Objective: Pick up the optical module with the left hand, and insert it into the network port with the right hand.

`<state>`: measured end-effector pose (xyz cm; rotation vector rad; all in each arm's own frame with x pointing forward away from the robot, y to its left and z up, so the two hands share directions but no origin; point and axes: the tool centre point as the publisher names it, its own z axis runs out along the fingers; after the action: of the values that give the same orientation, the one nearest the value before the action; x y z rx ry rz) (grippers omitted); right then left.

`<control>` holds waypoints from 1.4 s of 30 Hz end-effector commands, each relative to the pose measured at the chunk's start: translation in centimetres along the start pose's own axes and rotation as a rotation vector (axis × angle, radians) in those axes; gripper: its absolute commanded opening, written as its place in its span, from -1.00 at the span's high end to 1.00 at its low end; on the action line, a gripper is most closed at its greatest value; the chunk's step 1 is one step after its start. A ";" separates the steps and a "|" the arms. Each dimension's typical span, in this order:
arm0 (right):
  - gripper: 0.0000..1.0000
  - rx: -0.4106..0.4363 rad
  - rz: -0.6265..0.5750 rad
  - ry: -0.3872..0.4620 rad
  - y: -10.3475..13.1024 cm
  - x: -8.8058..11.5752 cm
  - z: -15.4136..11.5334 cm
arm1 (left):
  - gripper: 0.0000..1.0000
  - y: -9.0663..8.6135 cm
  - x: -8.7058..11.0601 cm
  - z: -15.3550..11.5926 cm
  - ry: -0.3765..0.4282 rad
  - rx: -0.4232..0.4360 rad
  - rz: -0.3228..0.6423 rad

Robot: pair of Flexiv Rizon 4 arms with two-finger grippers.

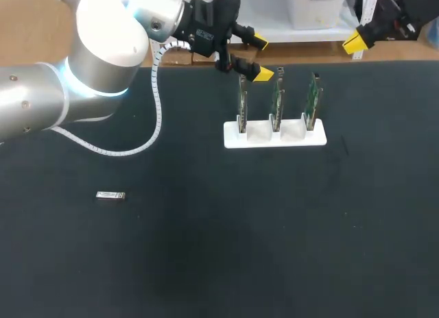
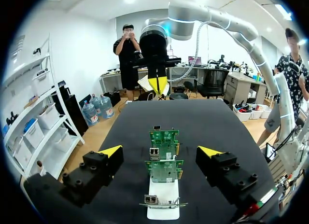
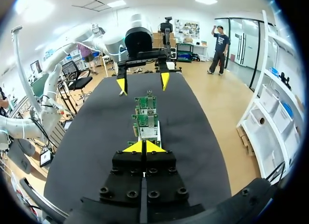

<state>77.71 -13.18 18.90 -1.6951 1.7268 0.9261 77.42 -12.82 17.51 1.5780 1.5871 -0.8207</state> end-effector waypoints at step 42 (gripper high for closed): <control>-1.00 0.029 0.032 0.034 -0.3 0.3 0.4 | -1.00 0.1 -0.2 0.0 0.009 0.001 -0.004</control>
<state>78.15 -13.07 18.35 -1.6810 1.7844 0.8920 77.42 -12.82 17.51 1.5780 1.5871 -0.8207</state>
